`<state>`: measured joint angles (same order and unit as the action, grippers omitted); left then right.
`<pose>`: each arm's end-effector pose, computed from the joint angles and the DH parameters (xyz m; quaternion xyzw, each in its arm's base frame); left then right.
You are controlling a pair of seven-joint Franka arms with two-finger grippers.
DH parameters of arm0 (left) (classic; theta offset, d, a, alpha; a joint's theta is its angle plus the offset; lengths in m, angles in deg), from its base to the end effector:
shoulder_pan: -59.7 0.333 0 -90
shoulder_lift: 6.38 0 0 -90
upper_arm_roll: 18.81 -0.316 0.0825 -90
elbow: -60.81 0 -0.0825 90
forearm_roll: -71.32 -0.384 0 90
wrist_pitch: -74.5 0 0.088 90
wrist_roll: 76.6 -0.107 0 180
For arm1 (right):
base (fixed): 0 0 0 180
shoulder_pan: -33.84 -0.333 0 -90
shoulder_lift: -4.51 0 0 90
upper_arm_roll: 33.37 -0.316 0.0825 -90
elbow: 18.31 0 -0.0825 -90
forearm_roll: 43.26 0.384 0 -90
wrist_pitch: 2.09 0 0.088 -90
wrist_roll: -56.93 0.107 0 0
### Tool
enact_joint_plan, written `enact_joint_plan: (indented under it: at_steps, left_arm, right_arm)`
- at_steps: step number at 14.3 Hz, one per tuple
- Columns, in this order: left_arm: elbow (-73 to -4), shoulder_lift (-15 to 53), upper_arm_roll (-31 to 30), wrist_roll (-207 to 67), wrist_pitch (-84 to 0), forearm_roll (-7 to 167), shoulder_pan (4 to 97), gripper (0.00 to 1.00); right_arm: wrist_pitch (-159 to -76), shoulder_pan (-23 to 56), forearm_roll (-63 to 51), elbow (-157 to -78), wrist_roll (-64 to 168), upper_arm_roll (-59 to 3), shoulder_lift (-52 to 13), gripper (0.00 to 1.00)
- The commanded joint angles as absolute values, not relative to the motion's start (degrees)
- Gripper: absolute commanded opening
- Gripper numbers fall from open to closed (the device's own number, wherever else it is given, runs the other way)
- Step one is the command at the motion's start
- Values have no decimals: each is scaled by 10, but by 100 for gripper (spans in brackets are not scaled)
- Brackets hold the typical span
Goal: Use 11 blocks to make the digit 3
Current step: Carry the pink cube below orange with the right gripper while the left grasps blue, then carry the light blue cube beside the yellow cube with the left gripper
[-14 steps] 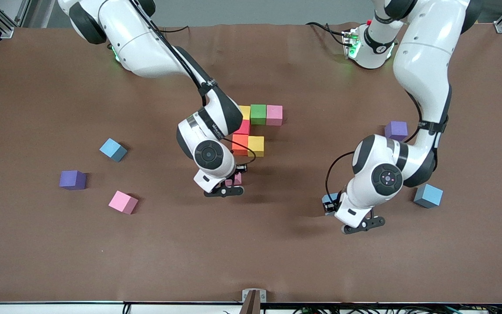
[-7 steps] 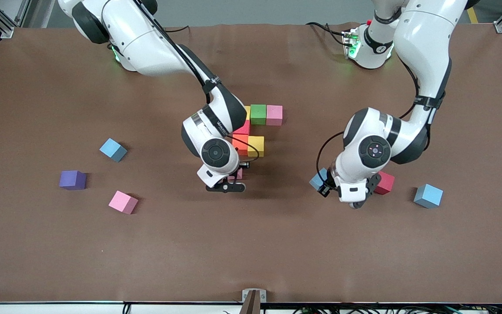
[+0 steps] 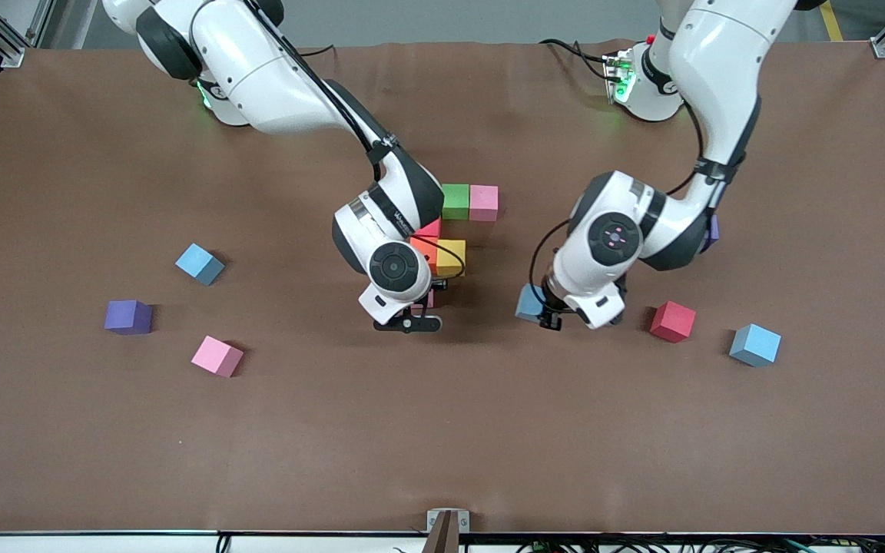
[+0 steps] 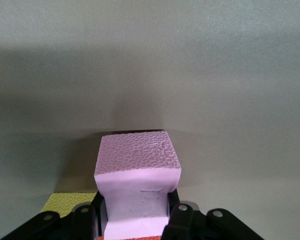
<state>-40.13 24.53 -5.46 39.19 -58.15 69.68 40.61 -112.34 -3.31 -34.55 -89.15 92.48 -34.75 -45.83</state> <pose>0.5684 -0.3443 0.2696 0.7411 0.6695 -0.0428 0.0270 0.5701 0.4620 0.2222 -0.9924 0.0106 0.1227 0.0051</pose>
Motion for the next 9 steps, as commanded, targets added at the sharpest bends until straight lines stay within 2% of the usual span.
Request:
enact_joint_plan:
  at_steps: [1, 9]
  left_arm:
    - [-439, 234, -57, 507, -616, 664, 378, 16]
    - [-494, 231, -56, 679, -661, 610, 319, 16]
  right_arm:
    - [-1119, -39, -332, -884, 933, -342, -462, 40]
    - [-1115, -40, -321, -884, 945, -342, -462, 40]
